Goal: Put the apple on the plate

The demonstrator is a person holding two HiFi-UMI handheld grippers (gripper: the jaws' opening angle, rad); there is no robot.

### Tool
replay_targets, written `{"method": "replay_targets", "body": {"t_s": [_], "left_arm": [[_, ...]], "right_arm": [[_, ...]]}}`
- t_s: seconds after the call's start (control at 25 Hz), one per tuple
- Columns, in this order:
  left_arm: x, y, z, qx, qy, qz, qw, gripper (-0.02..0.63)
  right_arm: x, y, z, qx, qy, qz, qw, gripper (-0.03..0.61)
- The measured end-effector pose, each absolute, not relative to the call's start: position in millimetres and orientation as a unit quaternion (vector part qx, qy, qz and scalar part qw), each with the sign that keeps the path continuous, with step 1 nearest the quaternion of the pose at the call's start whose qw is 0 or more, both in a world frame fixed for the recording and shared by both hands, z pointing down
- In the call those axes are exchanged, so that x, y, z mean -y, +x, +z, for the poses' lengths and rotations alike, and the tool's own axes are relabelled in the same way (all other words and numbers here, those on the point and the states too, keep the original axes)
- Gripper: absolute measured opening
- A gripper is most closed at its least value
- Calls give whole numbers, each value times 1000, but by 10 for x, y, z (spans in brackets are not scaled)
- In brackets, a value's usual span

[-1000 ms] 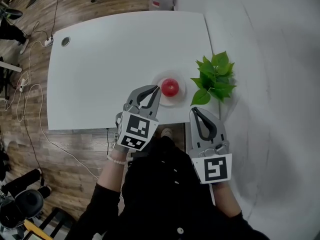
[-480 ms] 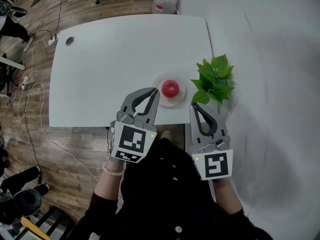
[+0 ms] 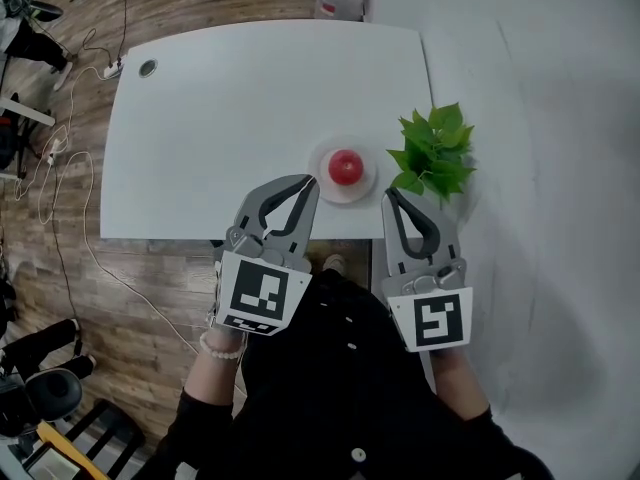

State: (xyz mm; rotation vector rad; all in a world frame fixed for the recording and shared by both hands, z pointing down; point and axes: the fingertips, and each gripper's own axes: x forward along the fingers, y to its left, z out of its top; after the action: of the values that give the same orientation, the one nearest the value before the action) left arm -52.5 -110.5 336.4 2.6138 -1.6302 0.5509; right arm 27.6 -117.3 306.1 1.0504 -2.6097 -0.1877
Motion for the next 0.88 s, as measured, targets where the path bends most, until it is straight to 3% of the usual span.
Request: {"method": "replay_targets", "body": {"t_s": [0.88], "left_arm": [[1079,-518,3309,536,827,169,4,19]], "right_arm": [[1168,268,3088,917,359,-68,159,43]]}}
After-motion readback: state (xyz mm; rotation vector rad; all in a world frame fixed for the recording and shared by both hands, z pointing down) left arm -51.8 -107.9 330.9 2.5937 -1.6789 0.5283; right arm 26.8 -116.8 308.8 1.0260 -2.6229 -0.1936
